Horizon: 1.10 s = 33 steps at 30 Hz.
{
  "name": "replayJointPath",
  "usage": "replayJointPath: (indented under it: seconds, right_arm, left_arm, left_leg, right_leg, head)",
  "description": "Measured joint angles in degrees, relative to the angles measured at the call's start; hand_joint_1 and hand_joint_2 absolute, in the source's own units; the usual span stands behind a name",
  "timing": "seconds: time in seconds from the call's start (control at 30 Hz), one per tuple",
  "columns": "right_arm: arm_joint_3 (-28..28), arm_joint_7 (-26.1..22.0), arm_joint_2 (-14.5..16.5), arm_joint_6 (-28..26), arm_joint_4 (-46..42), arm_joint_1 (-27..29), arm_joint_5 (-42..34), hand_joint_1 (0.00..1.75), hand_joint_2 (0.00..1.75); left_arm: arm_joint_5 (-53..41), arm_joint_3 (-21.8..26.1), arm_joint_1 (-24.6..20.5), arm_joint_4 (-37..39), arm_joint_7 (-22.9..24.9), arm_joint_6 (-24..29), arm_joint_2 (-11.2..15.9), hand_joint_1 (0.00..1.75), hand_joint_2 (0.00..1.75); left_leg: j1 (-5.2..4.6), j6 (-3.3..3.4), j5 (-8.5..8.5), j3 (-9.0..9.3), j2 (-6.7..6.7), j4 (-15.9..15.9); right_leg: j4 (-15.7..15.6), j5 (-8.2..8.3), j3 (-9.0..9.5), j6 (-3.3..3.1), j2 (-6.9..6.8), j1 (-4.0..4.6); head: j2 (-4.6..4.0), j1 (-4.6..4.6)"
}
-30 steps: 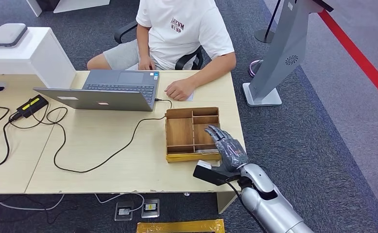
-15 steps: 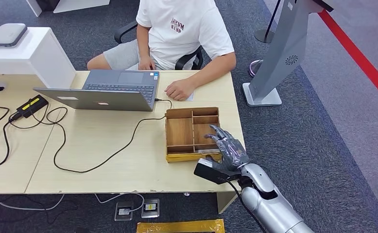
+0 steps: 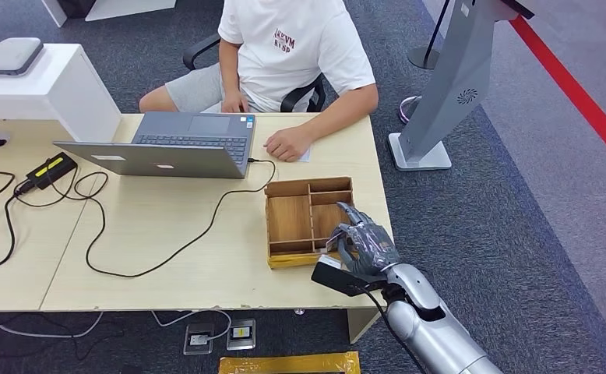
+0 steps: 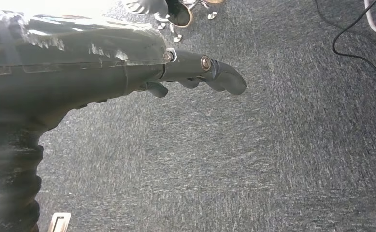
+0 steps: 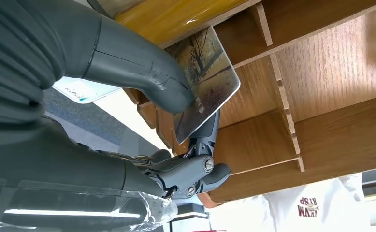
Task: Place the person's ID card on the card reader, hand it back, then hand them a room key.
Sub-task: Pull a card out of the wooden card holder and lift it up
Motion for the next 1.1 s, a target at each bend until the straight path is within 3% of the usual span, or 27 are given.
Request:
replayJointPath:
  seconds: [0.6,1.1]
  right_arm:
    - [-0.9,-1.1,0.0,-3.6,-0.8,-0.8,-2.0,1.75,1.75]
    - [-12.7,-0.5,-2.2,-0.7,-14.8,-11.0,-4.1,1.75,1.75]
  left_arm:
    - [-0.3,0.0,0.0,0.0,-0.4,-0.2,0.0,0.00,1.75]
    - [-1.4,0.0,0.0,0.0,-1.5,0.1,0.0,0.00,1.75]
  left_leg:
    - [0.00,0.00,0.00,-0.01,0.00,0.0]
    - [-0.01,0.00,0.02,0.02,0.02,0.0]
  right_leg:
    - [0.0,0.02,0.01,0.00,0.00,0.00]
    - [0.0,0.07,0.00,0.00,0.06,-0.01]
  head:
    - [0.00,0.00]
    - [0.00,0.01]
